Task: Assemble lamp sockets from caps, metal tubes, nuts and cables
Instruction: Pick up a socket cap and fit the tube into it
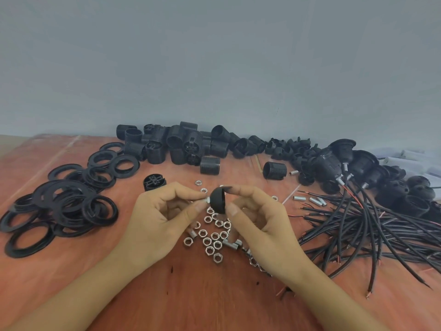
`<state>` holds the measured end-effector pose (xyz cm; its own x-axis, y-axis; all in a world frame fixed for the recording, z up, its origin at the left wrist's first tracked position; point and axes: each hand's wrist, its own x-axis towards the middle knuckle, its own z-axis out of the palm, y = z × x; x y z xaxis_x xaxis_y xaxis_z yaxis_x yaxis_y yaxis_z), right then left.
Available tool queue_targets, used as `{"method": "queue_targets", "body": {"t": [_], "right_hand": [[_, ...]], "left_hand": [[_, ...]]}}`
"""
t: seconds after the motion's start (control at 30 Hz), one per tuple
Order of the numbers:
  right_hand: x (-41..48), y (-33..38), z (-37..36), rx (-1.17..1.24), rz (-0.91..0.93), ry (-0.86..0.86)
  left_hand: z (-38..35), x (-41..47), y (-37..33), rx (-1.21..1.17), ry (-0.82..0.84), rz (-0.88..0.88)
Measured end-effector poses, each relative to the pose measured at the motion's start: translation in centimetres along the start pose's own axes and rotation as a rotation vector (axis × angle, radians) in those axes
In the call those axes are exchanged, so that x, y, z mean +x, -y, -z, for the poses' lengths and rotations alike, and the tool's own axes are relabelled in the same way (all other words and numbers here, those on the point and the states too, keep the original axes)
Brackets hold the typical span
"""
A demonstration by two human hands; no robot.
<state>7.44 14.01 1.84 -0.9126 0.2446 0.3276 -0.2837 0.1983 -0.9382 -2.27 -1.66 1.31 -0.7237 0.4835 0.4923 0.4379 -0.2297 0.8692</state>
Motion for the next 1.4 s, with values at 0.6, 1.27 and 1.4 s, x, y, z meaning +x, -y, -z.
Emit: {"method": "queue_targets", "body": {"t": [0.6, 1.27, 1.4], "right_hand": [[0.3, -0.5, 1.0, -0.272, 0.054, -0.068], [0.1, 0.1, 1.9, -0.281, 0.266, 0.122], [0.0, -0.4, 1.6, -0.397, 0.187, 0.085]], "left_hand": [[0.5, 0.0, 0.0, 0.009, 0.089, -0.01], [0.5, -0.1, 0.2, -0.086, 0.124, 0.096], [0.7, -0.2, 0.4, -0.087, 0.144, 0.111]]}}
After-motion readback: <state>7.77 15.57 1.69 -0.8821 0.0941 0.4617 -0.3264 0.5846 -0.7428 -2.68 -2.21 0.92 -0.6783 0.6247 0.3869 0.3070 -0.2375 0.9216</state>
